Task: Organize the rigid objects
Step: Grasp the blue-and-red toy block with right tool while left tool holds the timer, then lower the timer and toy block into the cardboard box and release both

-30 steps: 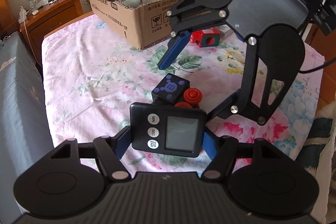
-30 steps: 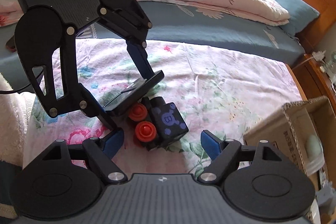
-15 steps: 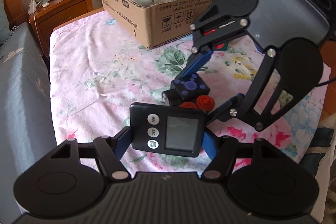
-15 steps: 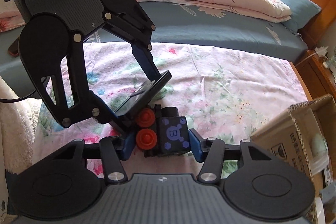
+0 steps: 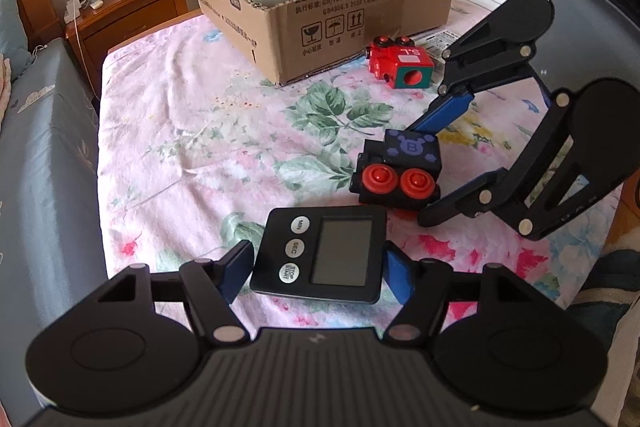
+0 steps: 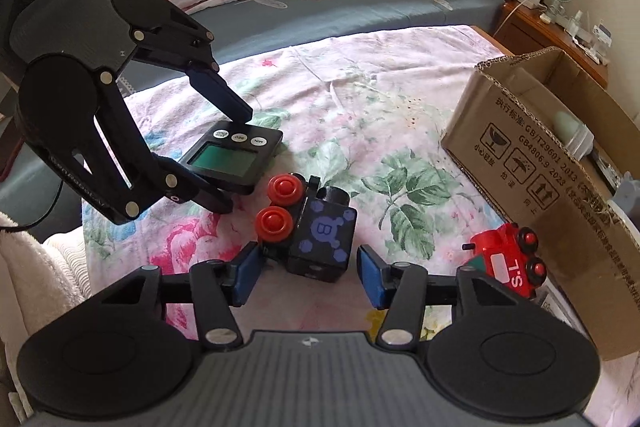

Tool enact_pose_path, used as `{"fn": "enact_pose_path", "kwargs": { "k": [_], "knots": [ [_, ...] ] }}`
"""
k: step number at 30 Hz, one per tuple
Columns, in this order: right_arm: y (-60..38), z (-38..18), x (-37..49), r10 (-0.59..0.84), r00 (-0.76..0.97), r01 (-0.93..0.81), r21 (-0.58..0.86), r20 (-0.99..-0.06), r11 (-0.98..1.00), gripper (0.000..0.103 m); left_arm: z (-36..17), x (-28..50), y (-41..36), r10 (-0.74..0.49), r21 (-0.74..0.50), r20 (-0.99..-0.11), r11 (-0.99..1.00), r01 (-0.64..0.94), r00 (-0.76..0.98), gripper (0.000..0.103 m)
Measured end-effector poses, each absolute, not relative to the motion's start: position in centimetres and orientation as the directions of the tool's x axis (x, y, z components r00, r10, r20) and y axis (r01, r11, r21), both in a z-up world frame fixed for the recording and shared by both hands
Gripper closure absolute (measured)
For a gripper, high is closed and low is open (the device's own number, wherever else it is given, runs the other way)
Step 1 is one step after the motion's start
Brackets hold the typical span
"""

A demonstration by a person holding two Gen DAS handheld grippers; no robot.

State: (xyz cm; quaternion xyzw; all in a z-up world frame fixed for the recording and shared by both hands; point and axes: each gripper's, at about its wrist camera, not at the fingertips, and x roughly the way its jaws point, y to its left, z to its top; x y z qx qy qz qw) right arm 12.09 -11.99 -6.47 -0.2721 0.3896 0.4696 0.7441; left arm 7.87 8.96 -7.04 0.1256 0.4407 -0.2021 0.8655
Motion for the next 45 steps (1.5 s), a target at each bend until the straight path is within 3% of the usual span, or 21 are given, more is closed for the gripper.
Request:
{"fn": "enact_pose_path", "kwargs": {
  "k": [7, 15, 19, 22, 28, 37, 45],
  "knots": [
    [-10.8, -6.8, 12.9, 0.490, 0.294, -0.878, -0.029, -0.821, 0.478, 0.040, -7.4, 8.7, 9.2, -0.256, 0.011, -0.812, 0.892, 0.452, 0.525, 0.023],
    [-11.4, -6.9, 13.5, 0.490, 0.313, -0.866, -0.032, -0.814, 0.499, 0.037, -7.3, 9.2, 9.2, -0.300, -0.018, -0.817, 0.867, 0.498, 0.492, 0.027],
    [-11.0, -7.1, 13.5, 0.502, 0.317, -0.864, -0.026, -0.805, 0.503, 0.037, -7.2, 9.3, 9.0, -0.303, -0.019, -0.819, 0.863, 0.504, 0.488, 0.033],
    [-10.8, -6.9, 13.4, 0.495, 0.325, -0.859, -0.032, -0.806, 0.512, 0.048, -7.2, 9.3, 8.9, -0.296, -0.019, -0.822, 0.868, 0.496, 0.487, 0.033],
    [-11.4, -6.3, 13.2, 0.480, 0.327, -0.852, -0.034, -0.814, 0.522, 0.048, -6.8, 9.1, 8.8, -0.272, -0.002, -0.833, 0.872, 0.489, 0.482, 0.033],
    [-13.6, -2.6, 13.3, 0.491, 0.391, -0.842, -0.087, -0.778, 0.533, 0.048, -3.6, 9.3, 8.4, -0.277, 0.028, -0.805, 0.865, 0.501, 0.524, 0.033],
    [-17.3, 1.9, 17.8, 0.457, 0.548, -0.736, -0.144, -0.701, 0.662, 0.048, 0.8, 13.8, 7.0, -0.301, 0.079, -0.746, 0.846, 0.527, 0.594, 0.033]
  ]
}}
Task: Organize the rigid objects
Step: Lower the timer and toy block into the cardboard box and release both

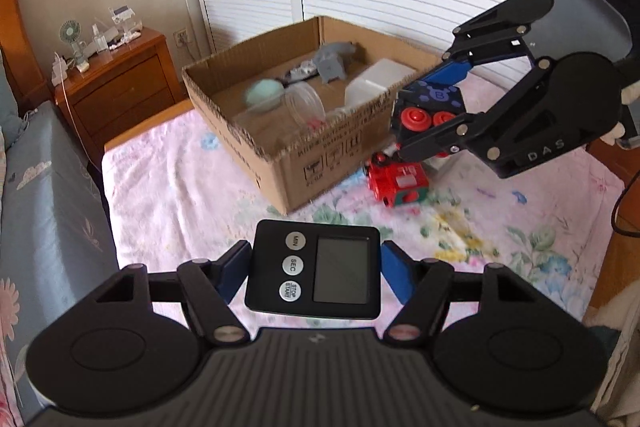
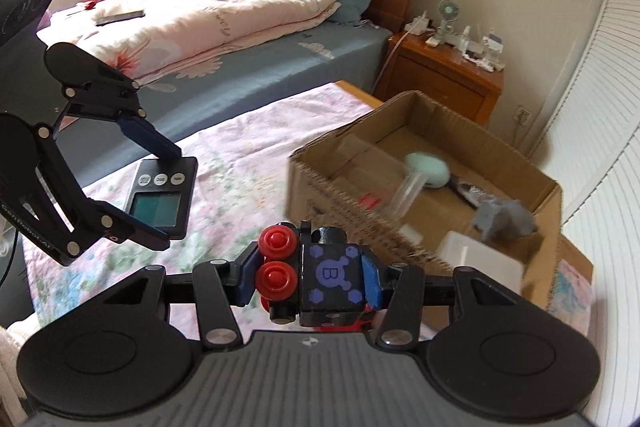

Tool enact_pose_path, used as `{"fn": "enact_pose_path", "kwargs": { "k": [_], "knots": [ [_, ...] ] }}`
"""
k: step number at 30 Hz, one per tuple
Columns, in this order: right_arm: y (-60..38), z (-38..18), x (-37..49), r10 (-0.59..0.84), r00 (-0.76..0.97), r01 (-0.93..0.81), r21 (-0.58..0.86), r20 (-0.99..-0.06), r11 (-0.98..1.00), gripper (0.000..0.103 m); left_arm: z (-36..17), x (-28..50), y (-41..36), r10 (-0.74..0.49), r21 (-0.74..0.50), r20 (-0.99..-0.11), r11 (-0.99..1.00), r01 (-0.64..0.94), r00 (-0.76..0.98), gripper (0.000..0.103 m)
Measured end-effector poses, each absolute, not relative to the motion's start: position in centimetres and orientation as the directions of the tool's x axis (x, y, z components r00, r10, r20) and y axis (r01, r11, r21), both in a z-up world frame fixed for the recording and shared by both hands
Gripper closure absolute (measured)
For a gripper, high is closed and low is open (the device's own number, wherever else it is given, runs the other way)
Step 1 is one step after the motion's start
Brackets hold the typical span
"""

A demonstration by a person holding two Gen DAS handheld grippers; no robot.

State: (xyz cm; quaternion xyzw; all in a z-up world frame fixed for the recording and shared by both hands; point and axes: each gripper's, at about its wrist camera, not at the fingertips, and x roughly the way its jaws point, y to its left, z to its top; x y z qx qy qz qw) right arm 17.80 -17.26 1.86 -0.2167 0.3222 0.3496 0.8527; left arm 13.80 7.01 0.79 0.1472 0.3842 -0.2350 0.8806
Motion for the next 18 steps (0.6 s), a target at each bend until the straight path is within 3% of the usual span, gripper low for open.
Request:
{"fn": "enact_pose_path", "kwargs": {
  "k": [7, 13, 18],
  "knots": [
    [-19.4, 3.2, 22.7, 0.386, 0.620, -0.636, -0.150, -0.683, 0.757, 0.048, 3.8, 22.3, 5.0, -0.320, 0.090, -0.695, 0.850, 0.519, 0.644, 0.033],
    [-20.0, 2.8, 25.8, 0.335, 0.629, -0.575, -0.130, -0.702, 0.808, 0.048, 2.9, 29.4, 3.0, -0.295, 0.077, -0.687, 0.879, 0.470, 0.664, 0.033],
    [-20.2, 2.3, 27.3, 0.296, 0.637, -0.542, -0.140, -0.712, 0.829, 0.048, 1.5, 31.5, 3.3, -0.218, 0.085, -0.654, 0.930, 0.356, 0.725, 0.023]
  ]
}}
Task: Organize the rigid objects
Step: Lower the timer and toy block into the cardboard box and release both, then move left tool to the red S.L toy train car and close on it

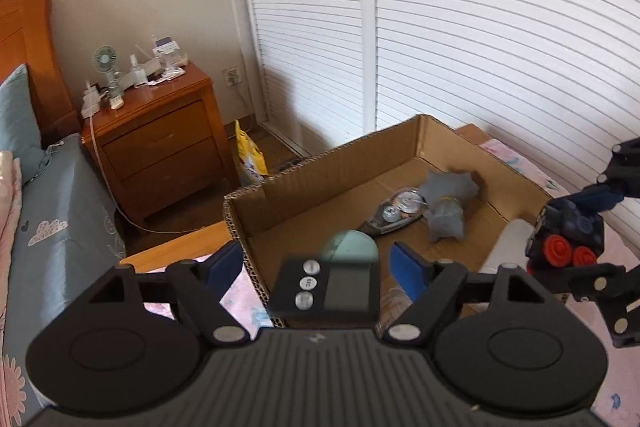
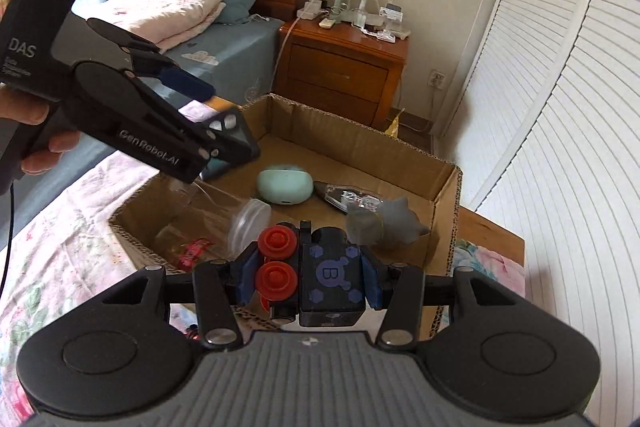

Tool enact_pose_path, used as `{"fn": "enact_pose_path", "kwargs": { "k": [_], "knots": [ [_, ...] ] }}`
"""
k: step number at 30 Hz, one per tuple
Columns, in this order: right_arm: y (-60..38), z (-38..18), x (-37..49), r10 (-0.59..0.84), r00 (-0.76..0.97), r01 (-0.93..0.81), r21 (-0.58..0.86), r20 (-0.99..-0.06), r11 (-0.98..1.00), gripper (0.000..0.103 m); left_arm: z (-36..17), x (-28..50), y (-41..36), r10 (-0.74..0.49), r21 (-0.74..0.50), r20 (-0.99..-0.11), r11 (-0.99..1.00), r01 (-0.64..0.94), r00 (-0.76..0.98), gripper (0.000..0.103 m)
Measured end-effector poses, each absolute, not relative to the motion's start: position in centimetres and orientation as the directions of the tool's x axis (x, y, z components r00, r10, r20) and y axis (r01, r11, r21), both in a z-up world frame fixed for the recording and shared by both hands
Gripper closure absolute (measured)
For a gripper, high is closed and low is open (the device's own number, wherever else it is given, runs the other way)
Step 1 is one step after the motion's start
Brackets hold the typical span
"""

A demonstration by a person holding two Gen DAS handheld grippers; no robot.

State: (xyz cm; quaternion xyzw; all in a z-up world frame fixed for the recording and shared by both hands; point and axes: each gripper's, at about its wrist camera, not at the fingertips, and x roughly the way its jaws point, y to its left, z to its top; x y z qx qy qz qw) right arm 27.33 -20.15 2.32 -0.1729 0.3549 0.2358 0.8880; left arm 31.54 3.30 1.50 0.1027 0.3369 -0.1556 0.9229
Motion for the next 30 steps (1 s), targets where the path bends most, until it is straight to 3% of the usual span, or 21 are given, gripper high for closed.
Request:
{"fn": "enact_pose_path", "kwargs": {
  "k": [3, 8, 10, 16, 30],
  "knots": [
    [-20.2, 2.2, 28.1, 0.292, 0.637, -0.531, -0.132, -0.713, 0.837, 0.048, 1.5, 30.3, 4.1, -0.233, 0.062, -0.642, 0.933, 0.353, 0.730, 0.010],
    [-19.6, 2.4, 30.1, 0.276, 0.663, -0.491, -0.126, -0.696, 0.862, 0.046, 2.0, 27.5, 5.1, -0.217, 0.079, -0.644, 0.935, 0.346, 0.733, 0.008],
    [-19.5, 2.4, 30.8, 0.272, 0.660, -0.478, -0.112, -0.700, 0.871, 0.027, 2.2, 26.4, 5.3, -0.220, 0.073, -0.656, 0.934, 0.350, 0.722, 0.008],
    [-20.2, 2.5, 29.4, 0.282, 0.658, -0.460, -0.076, -0.699, 0.885, 0.001, 2.6, 23.3, 5.3, -0.212, 0.089, -0.652, 0.932, 0.351, 0.728, 0.004],
    [-24.0, 1.1, 21.1, 0.186, 0.684, -0.306, -0.046, -0.706, 0.951, 0.000, 2.0, 16.5, 3.9, -0.176, 0.021, -0.680, 0.966, 0.259, 0.712, 0.002]
  ]
}}
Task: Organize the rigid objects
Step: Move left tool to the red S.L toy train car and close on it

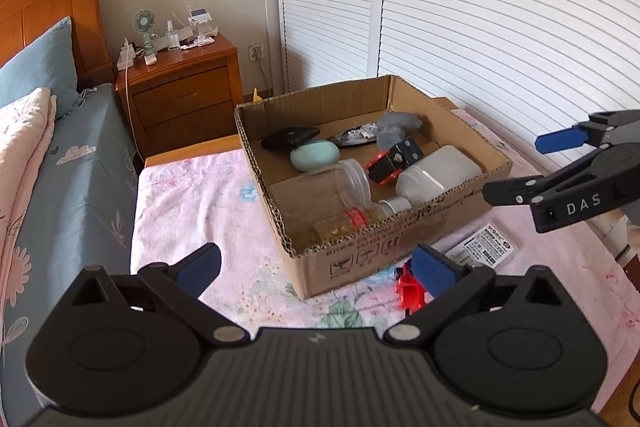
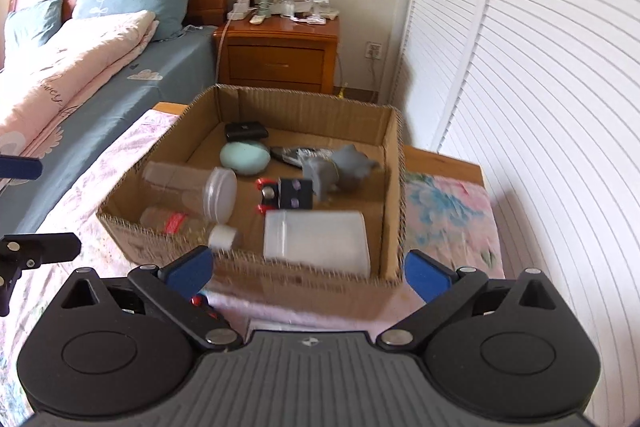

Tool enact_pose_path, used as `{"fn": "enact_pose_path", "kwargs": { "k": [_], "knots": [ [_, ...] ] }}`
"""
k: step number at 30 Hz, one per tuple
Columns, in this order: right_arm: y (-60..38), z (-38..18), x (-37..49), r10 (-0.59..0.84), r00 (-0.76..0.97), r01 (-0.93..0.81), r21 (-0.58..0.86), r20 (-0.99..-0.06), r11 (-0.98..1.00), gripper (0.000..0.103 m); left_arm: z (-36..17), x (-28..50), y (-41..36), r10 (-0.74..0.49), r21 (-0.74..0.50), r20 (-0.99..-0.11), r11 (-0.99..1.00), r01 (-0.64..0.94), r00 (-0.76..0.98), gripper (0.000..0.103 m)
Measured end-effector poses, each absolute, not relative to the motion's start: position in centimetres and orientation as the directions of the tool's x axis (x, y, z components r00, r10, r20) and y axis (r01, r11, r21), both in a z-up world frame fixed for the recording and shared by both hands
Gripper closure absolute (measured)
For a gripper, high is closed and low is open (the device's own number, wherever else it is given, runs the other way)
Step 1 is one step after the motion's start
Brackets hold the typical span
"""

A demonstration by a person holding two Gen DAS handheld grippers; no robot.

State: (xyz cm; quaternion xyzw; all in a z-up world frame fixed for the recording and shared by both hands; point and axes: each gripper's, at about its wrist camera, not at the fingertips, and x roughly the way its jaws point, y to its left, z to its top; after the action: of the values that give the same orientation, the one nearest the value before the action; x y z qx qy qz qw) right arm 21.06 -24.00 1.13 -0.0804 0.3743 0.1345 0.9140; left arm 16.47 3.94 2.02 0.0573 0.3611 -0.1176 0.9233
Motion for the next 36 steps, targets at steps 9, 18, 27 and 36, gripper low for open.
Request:
{"fn": "enact_pose_path", "kwargs": {
  "k": [9, 18, 27, 36],
  "knots": [
    [-25.9, -5.2, 18.5, 0.166, 0.633, -0.241, 0.011, -0.756, 0.970, 0.000, -0.1, 12.7, 2.3, -0.164, 0.009, -0.666, 0.974, 0.228, 0.728, 0.002],
    [-24.3, -8.4, 18.8, 0.153, 0.605, -0.260, -0.012, -0.781, 0.966, 0.000, -1.0, 12.3, 0.9, -0.187, 0.008, -0.683, 0.965, 0.264, 0.706, 0.002],
    [-26.0, -9.0, 19.9, 0.114, 0.627, -0.208, -0.024, -0.771, 0.978, 0.000, -1.9, 13.0, -0.1, -0.207, -0.009, -0.707, 0.959, 0.284, 0.676, 0.002],
    [-27.4, -9.1, 19.8, 0.154, 0.617, -0.269, -0.023, -0.772, 0.963, 0.000, -4.5, 15.0, -2.1, -0.220, -0.022, -0.749, 0.951, 0.309, 0.625, 0.002]
  ]
}}
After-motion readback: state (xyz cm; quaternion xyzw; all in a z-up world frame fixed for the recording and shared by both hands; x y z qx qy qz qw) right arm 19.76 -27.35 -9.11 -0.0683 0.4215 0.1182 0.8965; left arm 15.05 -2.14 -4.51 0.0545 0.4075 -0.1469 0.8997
